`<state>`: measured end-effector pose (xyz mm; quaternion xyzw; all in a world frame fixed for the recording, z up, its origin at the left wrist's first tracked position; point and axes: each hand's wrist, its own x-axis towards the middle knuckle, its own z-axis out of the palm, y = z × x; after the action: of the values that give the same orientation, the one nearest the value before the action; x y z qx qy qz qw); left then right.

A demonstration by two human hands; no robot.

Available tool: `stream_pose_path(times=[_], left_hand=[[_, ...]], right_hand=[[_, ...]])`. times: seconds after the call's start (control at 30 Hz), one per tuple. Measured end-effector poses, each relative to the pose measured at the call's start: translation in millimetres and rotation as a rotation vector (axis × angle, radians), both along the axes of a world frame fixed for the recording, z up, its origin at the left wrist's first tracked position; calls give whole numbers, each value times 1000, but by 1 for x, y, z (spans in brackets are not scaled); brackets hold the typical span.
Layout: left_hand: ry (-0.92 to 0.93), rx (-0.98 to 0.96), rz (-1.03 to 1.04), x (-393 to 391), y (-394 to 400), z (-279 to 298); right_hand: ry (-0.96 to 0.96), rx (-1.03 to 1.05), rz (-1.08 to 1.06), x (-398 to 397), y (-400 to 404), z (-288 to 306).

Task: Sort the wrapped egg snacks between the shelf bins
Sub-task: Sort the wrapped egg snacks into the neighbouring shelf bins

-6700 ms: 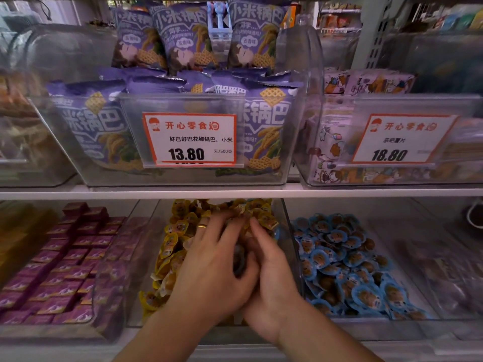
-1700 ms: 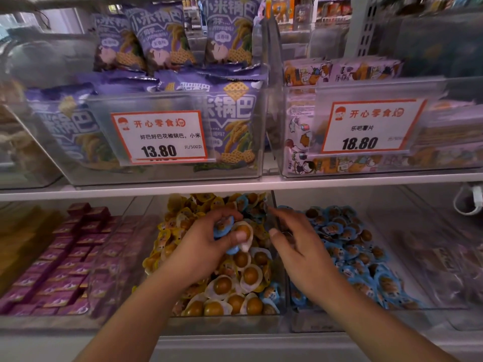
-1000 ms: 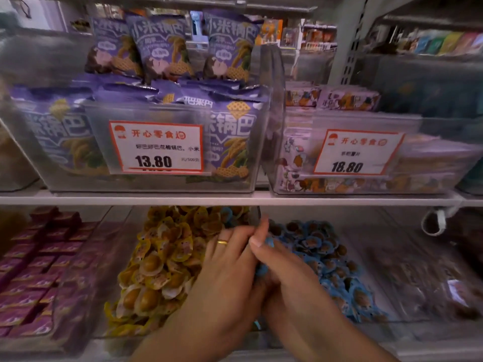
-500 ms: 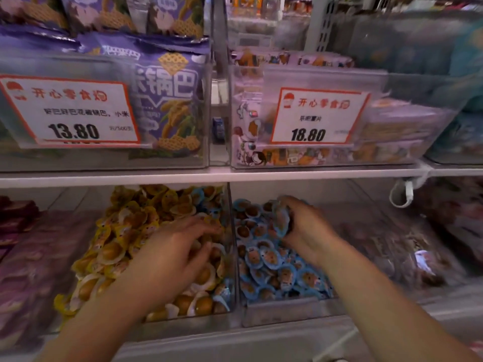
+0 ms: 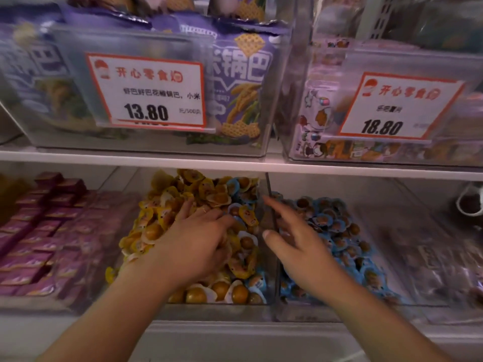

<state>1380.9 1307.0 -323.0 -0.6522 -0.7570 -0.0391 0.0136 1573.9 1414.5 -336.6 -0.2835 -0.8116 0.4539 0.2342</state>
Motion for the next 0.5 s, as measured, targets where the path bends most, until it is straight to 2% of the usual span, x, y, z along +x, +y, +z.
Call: stream_pose_path(times=[0.1,0.2,0.27,0.4,0.5], left_hand=[[103,92,71,-13,-5,6],[137,43,128,-17,-6,8],[98,12,53,-14,-3,7],[-137,-14,-92,4,8,-4],[-72,36,-7,12,17,-11]], right_hand=[[10,12,-23,-1,0,0],[8,27,-41,-2,-1,0],[6,44,-51,-3,-2,-1],[4,81,-56,-5,-2,0],[-1,95,-57,-5,-3,0]])
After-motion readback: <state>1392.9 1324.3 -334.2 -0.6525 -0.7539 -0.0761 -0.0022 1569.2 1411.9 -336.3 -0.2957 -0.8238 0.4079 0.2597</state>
